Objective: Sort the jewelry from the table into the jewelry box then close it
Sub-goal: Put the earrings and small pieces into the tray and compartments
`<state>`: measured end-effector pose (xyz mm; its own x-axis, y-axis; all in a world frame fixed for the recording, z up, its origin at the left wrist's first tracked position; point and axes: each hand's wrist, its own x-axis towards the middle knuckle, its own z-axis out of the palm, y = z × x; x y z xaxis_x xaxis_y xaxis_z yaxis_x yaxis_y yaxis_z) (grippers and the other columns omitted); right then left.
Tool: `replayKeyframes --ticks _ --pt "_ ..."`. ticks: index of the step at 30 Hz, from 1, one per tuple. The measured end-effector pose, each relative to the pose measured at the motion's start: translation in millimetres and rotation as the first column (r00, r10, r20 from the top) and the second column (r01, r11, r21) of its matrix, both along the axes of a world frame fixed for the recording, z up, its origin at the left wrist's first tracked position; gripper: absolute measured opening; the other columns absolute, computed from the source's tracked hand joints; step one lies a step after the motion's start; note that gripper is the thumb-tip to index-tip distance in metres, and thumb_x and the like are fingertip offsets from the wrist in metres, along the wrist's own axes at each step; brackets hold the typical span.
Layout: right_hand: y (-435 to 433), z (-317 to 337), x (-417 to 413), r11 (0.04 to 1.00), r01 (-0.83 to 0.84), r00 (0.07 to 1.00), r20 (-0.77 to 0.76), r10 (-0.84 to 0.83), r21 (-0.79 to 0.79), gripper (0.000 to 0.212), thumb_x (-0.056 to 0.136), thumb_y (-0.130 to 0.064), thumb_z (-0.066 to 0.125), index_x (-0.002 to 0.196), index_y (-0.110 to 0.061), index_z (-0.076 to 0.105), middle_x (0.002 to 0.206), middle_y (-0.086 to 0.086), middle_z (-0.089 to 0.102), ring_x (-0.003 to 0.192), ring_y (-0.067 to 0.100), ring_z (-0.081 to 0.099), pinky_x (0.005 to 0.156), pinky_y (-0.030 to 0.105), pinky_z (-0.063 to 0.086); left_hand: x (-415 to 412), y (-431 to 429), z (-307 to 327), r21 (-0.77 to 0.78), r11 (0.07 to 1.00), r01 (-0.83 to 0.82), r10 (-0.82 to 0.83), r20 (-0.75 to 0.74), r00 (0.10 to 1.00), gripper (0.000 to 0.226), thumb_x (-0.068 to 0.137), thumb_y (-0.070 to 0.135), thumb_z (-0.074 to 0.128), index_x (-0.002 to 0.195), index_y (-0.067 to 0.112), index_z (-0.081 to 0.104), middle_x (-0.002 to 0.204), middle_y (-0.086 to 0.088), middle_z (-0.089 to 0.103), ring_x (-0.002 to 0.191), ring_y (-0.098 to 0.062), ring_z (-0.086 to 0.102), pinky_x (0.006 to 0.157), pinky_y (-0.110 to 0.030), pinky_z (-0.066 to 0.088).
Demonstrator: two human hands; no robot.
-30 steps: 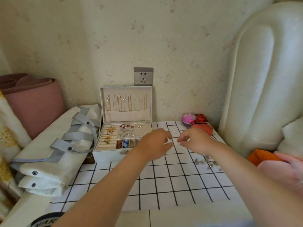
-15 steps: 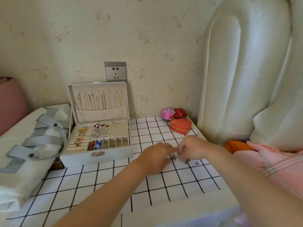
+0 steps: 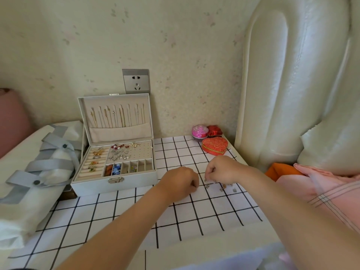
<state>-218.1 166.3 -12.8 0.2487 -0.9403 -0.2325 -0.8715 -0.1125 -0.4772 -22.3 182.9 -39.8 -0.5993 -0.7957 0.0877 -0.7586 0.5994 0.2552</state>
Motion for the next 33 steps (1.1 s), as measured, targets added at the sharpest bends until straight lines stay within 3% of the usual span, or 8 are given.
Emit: replayKeyframes --ticks 2,4,7,11,20,26,31,33 --pt "0 1 3 1.0 0.011 1.0 0.017 -0.011 0.008 0.016 0.089 -0.019 0.067 0.077 -0.029 0.074 0.092 -0.013 0.072 0.087 0.006 0.066 0.077 0.025 0.053 3 -1 0 0.031 0.999 -0.029 0.03 -0.01 1.0 0.012 0.09 0.024 0.06 0.098 0.026 0.069 0.097 0.011 0.066 0.093 -0.01 0.058 0.079 -0.03 0.05" --pt "1 3 7 0.999 0.035 0.995 0.088 -0.037 0.026 0.016 0.089 -0.014 0.065 0.08 -0.024 0.073 0.097 -0.01 0.072 0.082 0.007 0.065 0.067 0.022 0.052 6 -2 1 0.068 0.996 -0.063 0.068 -0.069 0.995 0.01 0.091 0.024 0.061 0.098 0.025 0.067 0.095 0.009 0.067 0.089 -0.011 0.058 0.079 -0.031 0.05" --pt "4 13 13 0.992 0.08 0.965 0.243 -0.101 0.095 0.012 0.089 -0.011 0.063 0.084 -0.017 0.072 0.097 -0.007 0.074 0.057 0.011 0.058 0.05 0.02 0.042 12 -5 9 0.155 0.984 -0.094 0.127 -0.225 0.966 0.007 0.089 0.022 0.065 0.096 0.023 0.066 0.087 0.008 0.067 0.08 -0.011 0.06 0.076 -0.029 0.051" --pt "3 28 21 0.972 0.111 0.884 0.426 -0.192 0.208 0.008 0.09 -0.013 0.066 0.095 -0.009 0.072 0.09 0.004 0.077 0.053 0.016 0.052 0.04 0.021 0.029 27 -10 26 0.205 0.967 -0.151 0.221 -0.381 0.898 0.008 0.09 0.021 0.067 0.096 0.025 0.071 0.081 0.012 0.066 0.074 -0.002 0.058 0.072 -0.019 0.047" --pt "-4 44 69 0.982 0.05 0.826 0.545 -0.143 0.183 0.014 0.093 -0.02 0.066 0.096 -0.01 0.075 0.089 0.001 0.077 0.058 0.014 0.052 0.045 0.022 0.032 69 -4 51 0.348 0.916 -0.199 0.37 -0.545 0.752 0.009 0.091 0.022 0.067 0.09 0.02 0.076 0.079 0.003 0.073 0.064 -0.003 0.063 0.061 -0.011 0.048" --pt "-11 45 113 0.988 0.011 0.772 0.627 -0.107 0.155 0.013 0.09 -0.022 0.07 0.097 -0.012 0.077 0.089 0.002 0.077 0.056 0.012 0.052 0.045 0.021 0.033 106 0 59 0.391 0.883 -0.26 0.458 -0.597 0.658 0.01 0.091 0.023 0.068 0.09 0.018 0.076 0.071 -0.003 0.07 0.059 -0.005 0.058 0.057 -0.018 0.047" --pt "-23 44 150 0.991 0.059 0.743 0.657 -0.126 0.124 0.008 0.09 -0.018 0.072 0.096 -0.015 0.076 0.082 -0.001 0.075 0.053 0.012 0.049 0.044 0.02 0.031 139 -2 63 0.448 0.843 -0.297 0.537 -0.665 0.52 0.012 0.091 0.017 0.067 0.089 0.024 0.077 0.065 0.014 0.07 0.052 -0.001 0.057 0.05 -0.013 0.043" --pt "-27 42 164 0.992 0.092 0.753 0.646 -0.126 0.086 0.005 0.088 -0.017 0.073 0.091 -0.018 0.077 0.078 -0.003 0.074 0.051 0.011 0.049 0.044 0.021 0.033 152 -5 62 0.478 0.818 -0.319 0.575 -0.673 0.465 0.012 0.092 0.018 0.066 0.089 0.02 0.077 0.079 0.013 0.074 0.053 -0.001 0.058 0.054 -0.015 0.046"
